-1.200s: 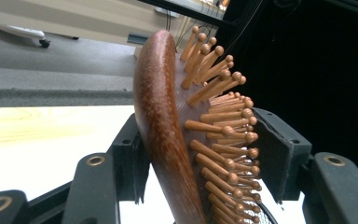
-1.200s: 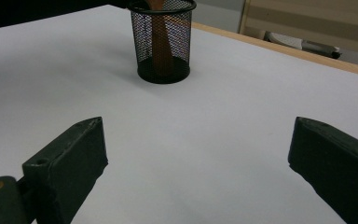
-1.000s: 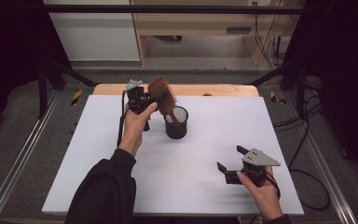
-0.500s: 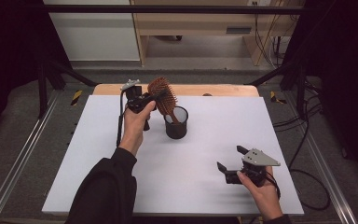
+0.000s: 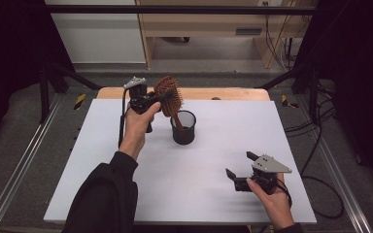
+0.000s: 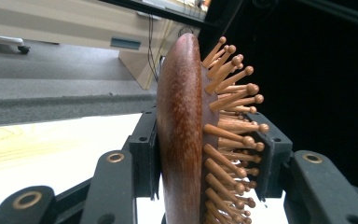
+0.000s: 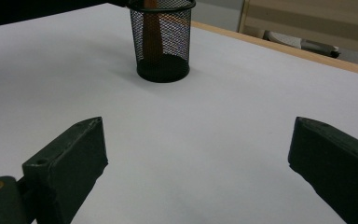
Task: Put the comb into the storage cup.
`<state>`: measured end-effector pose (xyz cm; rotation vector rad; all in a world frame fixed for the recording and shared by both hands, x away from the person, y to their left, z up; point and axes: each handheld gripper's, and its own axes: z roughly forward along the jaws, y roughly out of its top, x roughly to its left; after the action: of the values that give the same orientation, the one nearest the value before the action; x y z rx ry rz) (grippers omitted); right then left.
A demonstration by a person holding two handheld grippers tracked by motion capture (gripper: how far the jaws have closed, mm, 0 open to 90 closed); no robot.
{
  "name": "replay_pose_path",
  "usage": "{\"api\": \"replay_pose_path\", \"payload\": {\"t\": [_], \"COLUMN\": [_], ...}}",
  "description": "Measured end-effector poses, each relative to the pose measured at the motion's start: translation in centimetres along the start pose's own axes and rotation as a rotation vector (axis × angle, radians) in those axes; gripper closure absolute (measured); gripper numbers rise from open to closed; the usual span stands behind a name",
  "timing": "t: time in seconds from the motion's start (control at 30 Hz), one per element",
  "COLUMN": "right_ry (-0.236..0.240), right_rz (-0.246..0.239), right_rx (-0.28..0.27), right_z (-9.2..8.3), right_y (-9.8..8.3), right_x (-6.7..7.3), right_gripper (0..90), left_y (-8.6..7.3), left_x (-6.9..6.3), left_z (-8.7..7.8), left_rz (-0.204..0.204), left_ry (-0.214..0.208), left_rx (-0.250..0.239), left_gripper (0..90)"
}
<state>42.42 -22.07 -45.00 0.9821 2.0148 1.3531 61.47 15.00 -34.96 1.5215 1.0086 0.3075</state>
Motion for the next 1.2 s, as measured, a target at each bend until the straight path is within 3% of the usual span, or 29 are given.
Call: {"api": "replay_pose_path", "payload": {"t": [0.13, 0.23, 0.63, 0.8, 1.0, 1.2], "right_ry": [-0.001, -0.001, 0.001, 0.000, 0.003, 0.003], "right_rz": [-0.001, 0.001, 0.001, 0.003, -0.006, -0.006], "right_rx": [0.001, 0.001, 0.002, 0.001, 0.007, 0.007], "right_z": [0.0, 0.0, 0.0, 0.0, 0.1, 0.1], "right_y": [0.0, 0.0, 0.0, 0.0, -0.1, -0.1], "right_x": [0.0, 0.0, 0.0, -0.1, 0.0, 0.0], "right_gripper": [4.7, 4.7, 4.7, 4.7, 4.7, 4.7], "left_y": [0.2, 0.3, 0.0, -0.1, -0.5, -0.8], "left_x": [-0.1, -0.1, 0.2, 0.7, 1.3, 1.0], "left_z": [0.3, 0.6, 1.3, 1.7, 2.2, 2.5], "left_rz": [0.005, 0.019, -0.020, -0.028, 0.026, 0.098], "left_ry": [-0.033, -0.034, -0.051, -0.034, -0.003, 0.005], "left_rx": [0.030, 0.048, 0.068, 0.067, 0.054, 0.038], "left_gripper": [52.2, 52.1, 51.9, 50.2, 45.3, 42.1]}}
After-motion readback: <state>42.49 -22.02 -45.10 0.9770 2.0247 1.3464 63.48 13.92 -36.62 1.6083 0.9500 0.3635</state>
